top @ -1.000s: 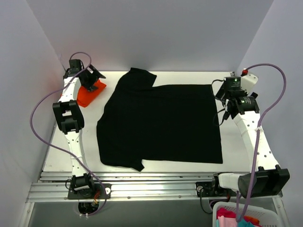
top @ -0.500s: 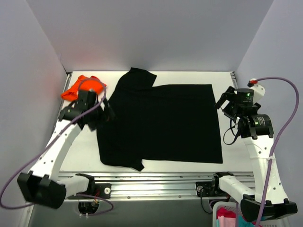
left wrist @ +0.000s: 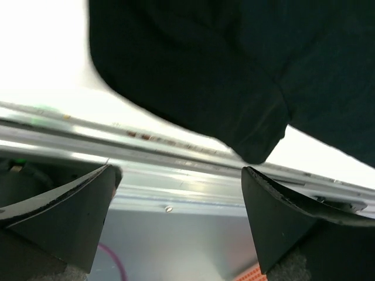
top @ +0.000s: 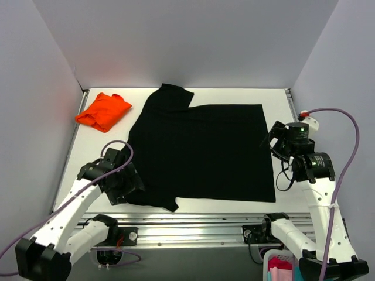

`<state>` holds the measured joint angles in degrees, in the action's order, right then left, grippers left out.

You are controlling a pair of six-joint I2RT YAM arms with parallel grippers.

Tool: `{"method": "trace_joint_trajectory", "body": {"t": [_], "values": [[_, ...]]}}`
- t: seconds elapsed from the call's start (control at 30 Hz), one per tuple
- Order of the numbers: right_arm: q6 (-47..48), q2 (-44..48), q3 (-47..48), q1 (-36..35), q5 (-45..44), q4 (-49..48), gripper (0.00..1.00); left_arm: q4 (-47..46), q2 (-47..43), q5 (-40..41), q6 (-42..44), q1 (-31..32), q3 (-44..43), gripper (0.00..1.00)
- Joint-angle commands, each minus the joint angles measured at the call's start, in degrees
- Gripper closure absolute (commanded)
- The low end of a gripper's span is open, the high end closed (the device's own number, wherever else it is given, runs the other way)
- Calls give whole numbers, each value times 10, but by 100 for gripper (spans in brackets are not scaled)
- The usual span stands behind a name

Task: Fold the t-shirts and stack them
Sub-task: Flatten the tshirt out

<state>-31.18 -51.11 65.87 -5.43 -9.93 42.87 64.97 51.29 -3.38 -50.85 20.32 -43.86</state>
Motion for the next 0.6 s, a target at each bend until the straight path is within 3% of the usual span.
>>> {"method": "trace_joint_trajectory", "body": {"t": [0.0, 0.1, 0.13, 0.2, 0.23, 0.3, 0.33, 0.43, 0.47, 0.57], "values": [[25, -24, -35, -11, 29, -33, 14, -107, 56, -11, -18, 3, -1, 1], [32, -73, -54, -12, 68, -53, 22, -146, 134, -1, 0, 3, -53, 1], [31, -86, -55, -12, 72, -57, 32, -163, 167, 3, 7, 3, -82, 1], [38, -125, -57, -11, 90, -80, 43, -175, 215, 6, 24, 1, -115, 1], [41, -138, -53, -9, 90, -87, 56, -191, 232, 4, 32, 0, -131, 0], [45, -179, -45, -5, 84, -116, 91, -203, 264, -3, 45, -4, -181, 9], [45, -195, -30, -2, 81, -122, 100, -221, 291, -8, 51, -5, -196, 12], [45, -259, -1, 0, 73, -161, 100, -244, 351, -23, 61, -15, -260, 33], [45, -288, 5, 1, 69, -168, 100, -247, 368, -31, 65, -18, -294, 52], [45, -336, 27, 4, 61, -190, 100, -254, 445, -39, 83, -24, -343, 86]]}}
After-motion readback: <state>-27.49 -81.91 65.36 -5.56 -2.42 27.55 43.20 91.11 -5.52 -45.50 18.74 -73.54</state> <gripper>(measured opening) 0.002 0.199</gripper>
